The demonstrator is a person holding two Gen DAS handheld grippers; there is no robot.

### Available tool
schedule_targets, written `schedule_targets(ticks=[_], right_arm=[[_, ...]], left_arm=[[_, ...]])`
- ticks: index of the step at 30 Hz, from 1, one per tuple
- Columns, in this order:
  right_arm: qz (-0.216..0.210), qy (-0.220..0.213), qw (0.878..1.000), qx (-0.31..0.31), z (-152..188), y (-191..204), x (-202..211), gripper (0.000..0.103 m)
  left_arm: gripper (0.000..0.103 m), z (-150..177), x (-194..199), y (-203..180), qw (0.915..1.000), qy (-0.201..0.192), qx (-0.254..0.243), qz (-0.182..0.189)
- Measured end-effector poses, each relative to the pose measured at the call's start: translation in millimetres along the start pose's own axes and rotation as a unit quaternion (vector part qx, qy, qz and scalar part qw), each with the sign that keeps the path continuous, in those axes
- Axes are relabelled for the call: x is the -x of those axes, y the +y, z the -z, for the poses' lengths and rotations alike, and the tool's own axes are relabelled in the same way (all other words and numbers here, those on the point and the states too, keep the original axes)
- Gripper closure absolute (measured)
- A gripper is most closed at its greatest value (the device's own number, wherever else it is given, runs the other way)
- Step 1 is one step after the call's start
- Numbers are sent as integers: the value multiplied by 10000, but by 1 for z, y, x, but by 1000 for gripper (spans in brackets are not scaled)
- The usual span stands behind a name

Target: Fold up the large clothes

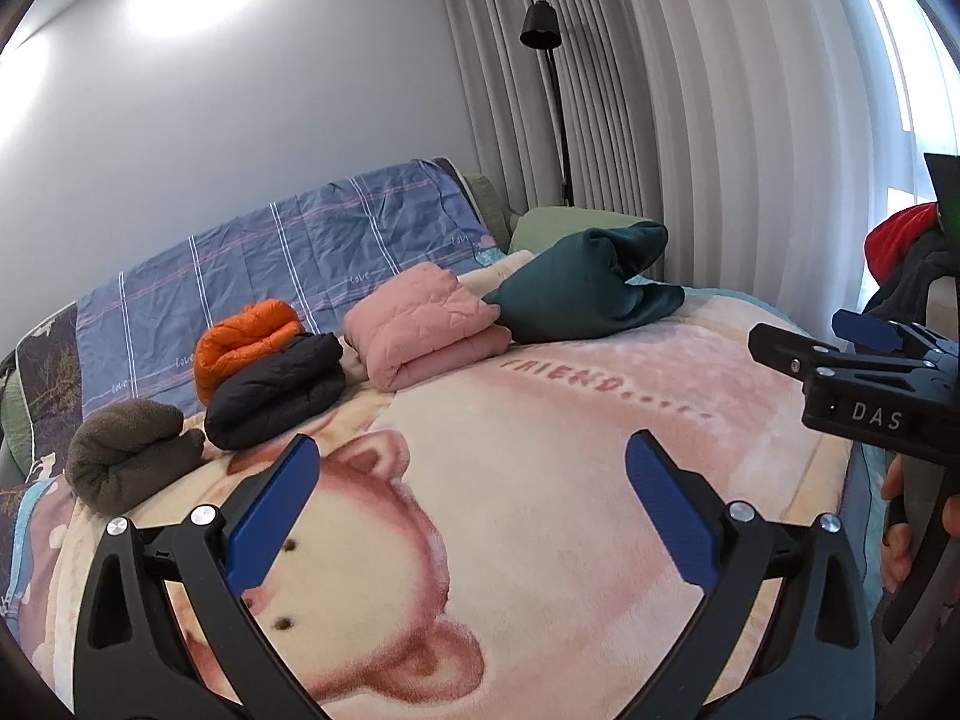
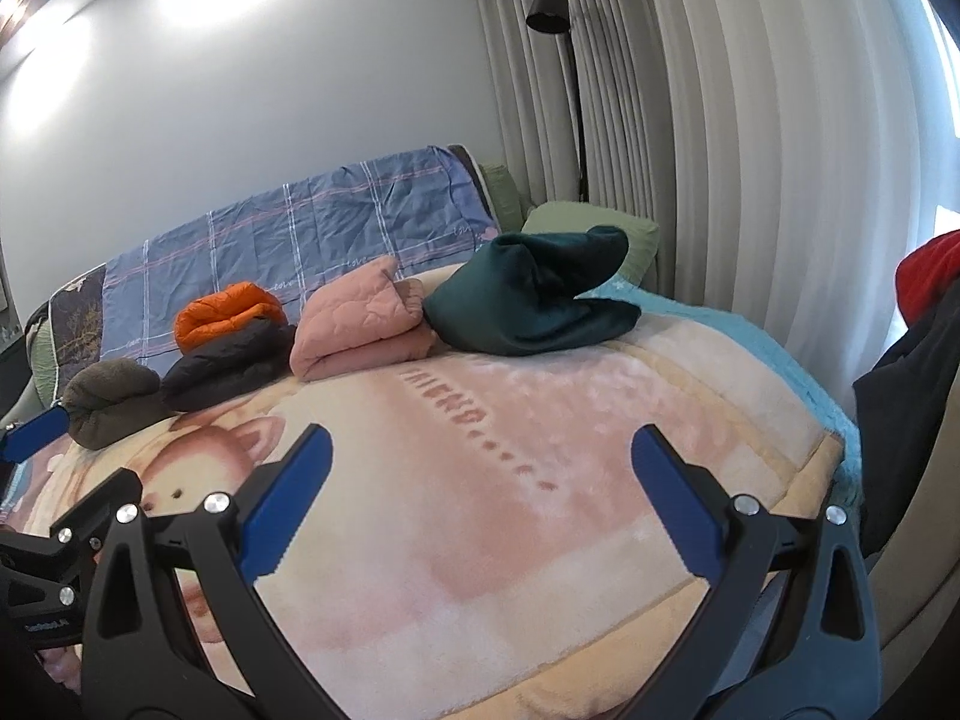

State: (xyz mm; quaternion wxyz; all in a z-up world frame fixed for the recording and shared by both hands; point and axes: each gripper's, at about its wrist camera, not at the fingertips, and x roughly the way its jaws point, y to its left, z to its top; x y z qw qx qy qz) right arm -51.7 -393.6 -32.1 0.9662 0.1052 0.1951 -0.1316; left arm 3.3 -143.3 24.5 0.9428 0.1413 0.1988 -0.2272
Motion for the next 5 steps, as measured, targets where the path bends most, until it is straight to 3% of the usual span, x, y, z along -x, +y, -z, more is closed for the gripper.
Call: schedule_targets(ticks=[5], right_arm=[[36, 19, 10000, 23, 2, 0, -3, 2]], left_arm=[[1, 2, -2, 1, 10000, 68, 13, -25]])
